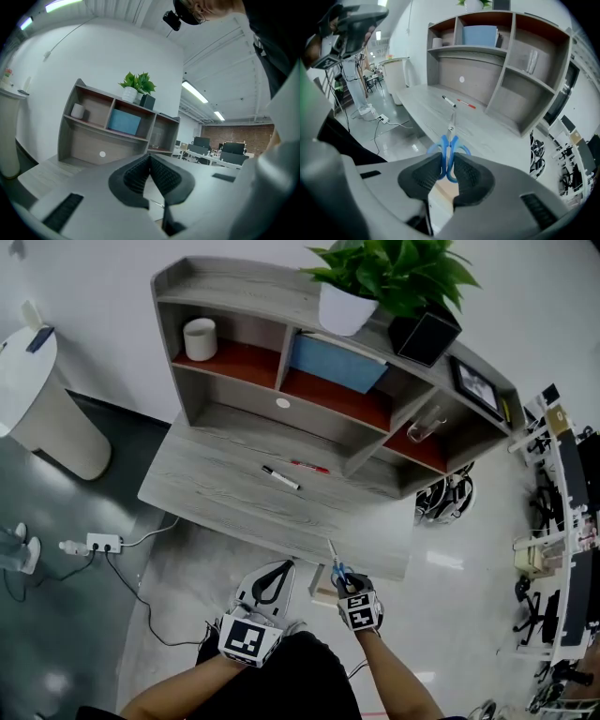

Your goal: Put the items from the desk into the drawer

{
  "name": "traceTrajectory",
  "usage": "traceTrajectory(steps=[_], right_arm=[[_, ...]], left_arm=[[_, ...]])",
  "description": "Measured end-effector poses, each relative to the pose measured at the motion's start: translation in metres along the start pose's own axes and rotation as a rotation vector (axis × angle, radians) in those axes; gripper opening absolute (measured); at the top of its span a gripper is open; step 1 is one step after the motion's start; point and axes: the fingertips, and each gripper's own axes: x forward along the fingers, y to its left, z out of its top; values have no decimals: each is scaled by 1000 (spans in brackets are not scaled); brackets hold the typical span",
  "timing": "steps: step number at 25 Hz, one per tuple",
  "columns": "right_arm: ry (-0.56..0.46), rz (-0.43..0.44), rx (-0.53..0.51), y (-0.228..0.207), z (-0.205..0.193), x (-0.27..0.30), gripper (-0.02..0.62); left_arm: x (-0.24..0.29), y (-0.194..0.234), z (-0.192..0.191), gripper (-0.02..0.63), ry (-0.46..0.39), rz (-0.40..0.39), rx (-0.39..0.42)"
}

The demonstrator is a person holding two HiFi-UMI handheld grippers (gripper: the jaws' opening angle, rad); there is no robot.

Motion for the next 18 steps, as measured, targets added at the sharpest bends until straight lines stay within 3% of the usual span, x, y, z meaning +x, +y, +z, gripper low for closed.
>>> traceTrajectory(steps=[3,10,18], right_arm=[[2,43,-2,-1,-26,-5,94],[-14,108,-121,3,-78,-3,94],[24,181,-161,-1,-139,32,94]], left_arm=[[-5,-28,-13,12,17,53,-21],[-8,-93,-55,12,49,121,-30],[-18,-132,-85,12,78,183,-1]])
